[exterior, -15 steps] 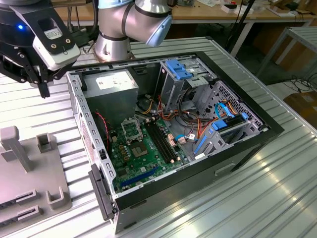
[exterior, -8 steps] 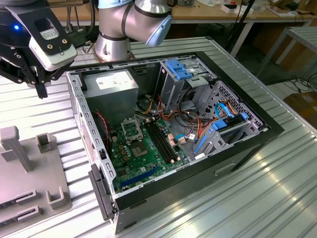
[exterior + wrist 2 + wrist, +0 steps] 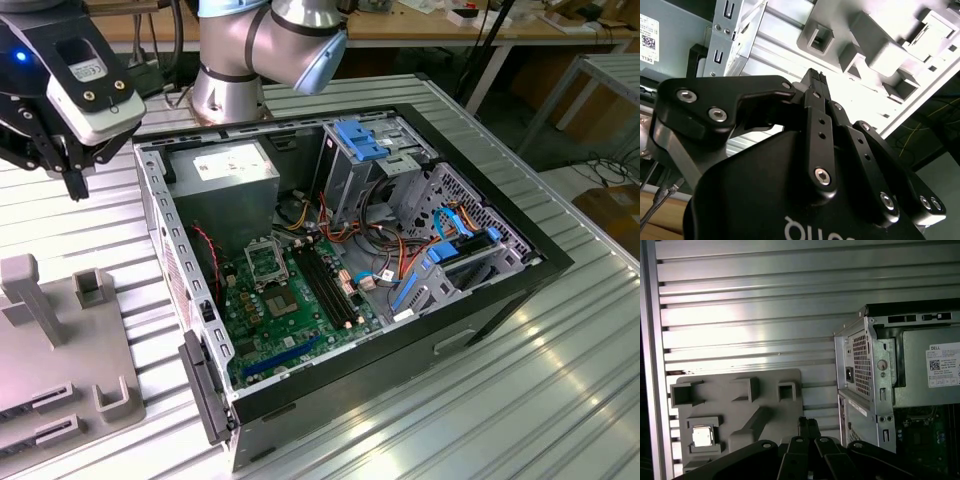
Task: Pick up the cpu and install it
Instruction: 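Reach for the cpu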
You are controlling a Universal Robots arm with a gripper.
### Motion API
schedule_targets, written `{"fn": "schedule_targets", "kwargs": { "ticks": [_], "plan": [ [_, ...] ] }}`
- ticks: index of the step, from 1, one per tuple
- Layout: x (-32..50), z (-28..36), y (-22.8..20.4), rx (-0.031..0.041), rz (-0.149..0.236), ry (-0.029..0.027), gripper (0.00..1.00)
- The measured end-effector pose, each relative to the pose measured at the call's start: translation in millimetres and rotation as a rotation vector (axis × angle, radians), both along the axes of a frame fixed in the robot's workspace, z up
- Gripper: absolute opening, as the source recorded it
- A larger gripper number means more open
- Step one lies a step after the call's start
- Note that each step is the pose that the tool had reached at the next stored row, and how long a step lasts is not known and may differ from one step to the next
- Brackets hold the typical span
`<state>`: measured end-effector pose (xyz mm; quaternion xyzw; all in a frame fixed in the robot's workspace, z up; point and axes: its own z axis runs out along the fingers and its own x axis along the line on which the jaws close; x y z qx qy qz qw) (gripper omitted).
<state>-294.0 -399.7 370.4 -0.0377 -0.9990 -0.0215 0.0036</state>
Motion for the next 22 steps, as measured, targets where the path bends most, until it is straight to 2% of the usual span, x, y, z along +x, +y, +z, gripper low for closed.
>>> {"fn": "schedule_targets", "kwargs": {
  "ticks": [9,18,22],
  "plan": [
    [-5.5,-0.4,0.0,0.0001,0.0,0.0007,0.11],
    [-6.5,-0.4,0.0,0.0,0.0,0.0007,0.11],
    [-14.2,-0.7,0.0,0.0,0.0,0.0007,0.11]
  ]
}}
